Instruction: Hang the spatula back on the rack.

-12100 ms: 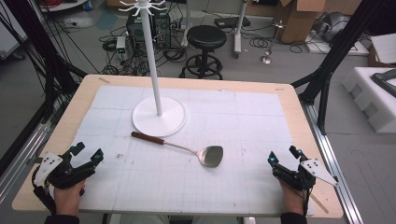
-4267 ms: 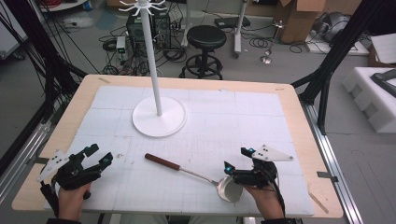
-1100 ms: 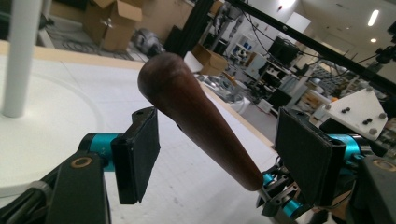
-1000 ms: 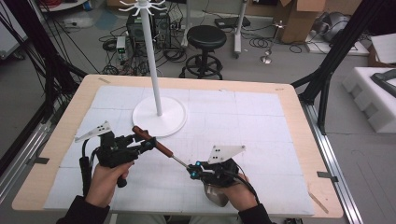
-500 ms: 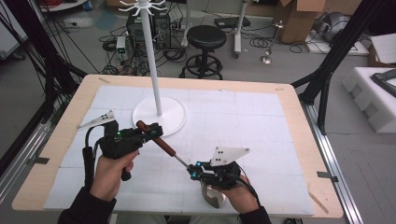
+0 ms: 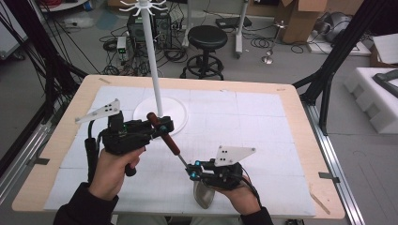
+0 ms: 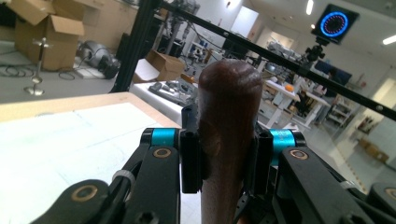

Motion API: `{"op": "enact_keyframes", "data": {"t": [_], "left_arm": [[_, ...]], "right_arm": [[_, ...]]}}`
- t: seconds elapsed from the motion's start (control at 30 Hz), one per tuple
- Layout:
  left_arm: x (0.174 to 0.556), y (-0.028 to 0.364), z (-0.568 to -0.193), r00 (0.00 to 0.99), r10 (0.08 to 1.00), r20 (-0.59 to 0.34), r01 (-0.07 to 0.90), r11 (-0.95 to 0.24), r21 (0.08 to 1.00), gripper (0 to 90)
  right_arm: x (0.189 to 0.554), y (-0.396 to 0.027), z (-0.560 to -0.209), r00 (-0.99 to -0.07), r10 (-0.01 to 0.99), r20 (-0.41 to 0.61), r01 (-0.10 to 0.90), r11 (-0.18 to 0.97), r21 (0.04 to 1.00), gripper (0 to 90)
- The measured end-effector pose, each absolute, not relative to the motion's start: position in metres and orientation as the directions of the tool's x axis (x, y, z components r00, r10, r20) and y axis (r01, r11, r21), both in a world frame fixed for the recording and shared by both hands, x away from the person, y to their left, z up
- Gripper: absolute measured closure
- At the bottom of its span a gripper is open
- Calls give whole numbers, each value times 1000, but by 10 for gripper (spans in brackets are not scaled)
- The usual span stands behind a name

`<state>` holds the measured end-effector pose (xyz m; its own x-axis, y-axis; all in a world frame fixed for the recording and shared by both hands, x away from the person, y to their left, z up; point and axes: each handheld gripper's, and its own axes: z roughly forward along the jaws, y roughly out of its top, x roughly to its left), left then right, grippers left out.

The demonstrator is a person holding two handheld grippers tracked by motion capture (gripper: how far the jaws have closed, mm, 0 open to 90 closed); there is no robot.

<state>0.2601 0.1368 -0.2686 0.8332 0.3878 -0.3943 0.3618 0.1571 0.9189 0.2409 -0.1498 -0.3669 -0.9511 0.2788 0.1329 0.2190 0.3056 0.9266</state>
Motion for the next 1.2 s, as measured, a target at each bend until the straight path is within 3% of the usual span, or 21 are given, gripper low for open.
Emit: {"op": "enact_keyframes", "data": {"t": [0.17, 0.27, 0.47, 0.53, 0.63, 0.77, 0.93, 1.0, 1.13, 1.2], "left_arm": [[257, 131, -260, 860, 379, -340, 320, 117, 940, 727], [256, 128, -255, 875, 380, -301, 293, 81, 953, 727], [252, 125, -246, 919, 319, -232, 235, 32, 972, 726], [251, 125, -245, 931, 295, -215, 218, 22, 976, 726], [250, 124, -245, 947, 256, -196, 200, 10, 980, 726], [250, 125, -246, 956, 220, -193, 194, 16, 981, 726], [248, 127, -245, 964, 188, -189, 185, 38, 982, 726], [247, 129, -244, 964, 197, -181, 176, 40, 984, 726], [247, 133, -246, 949, 253, -187, 177, 62, 982, 720], [246, 134, -248, 927, 324, -191, 173, 82, 981, 585]], "right_arm": [[243, -148, -367, -957, 245, 155, 224, 286, 932, 816], [249, -150, -366, -956, 234, 174, 233, 254, 939, 613], [261, -153, -361, -982, 113, 150, 167, 157, 973, 400], [265, -152, -356, -984, 71, 161, 169, 116, 979, 372], [269, -149, -350, -987, 11, 161, 161, 92, 983, 408], [271, -141, -344, -986, -78, 147, 140, 86, 986, 573], [271, -132, -347, -982, -111, 155, 144, 100, 985, 764], [269, -131, -346, -983, -109, 147, 138, 82, 987, 835], [265, -130, -346, -990, -42, 137, 134, 62, 989, 845], [263, -129, -346, -990, 26, 136, 138, 63, 988, 846]]}}
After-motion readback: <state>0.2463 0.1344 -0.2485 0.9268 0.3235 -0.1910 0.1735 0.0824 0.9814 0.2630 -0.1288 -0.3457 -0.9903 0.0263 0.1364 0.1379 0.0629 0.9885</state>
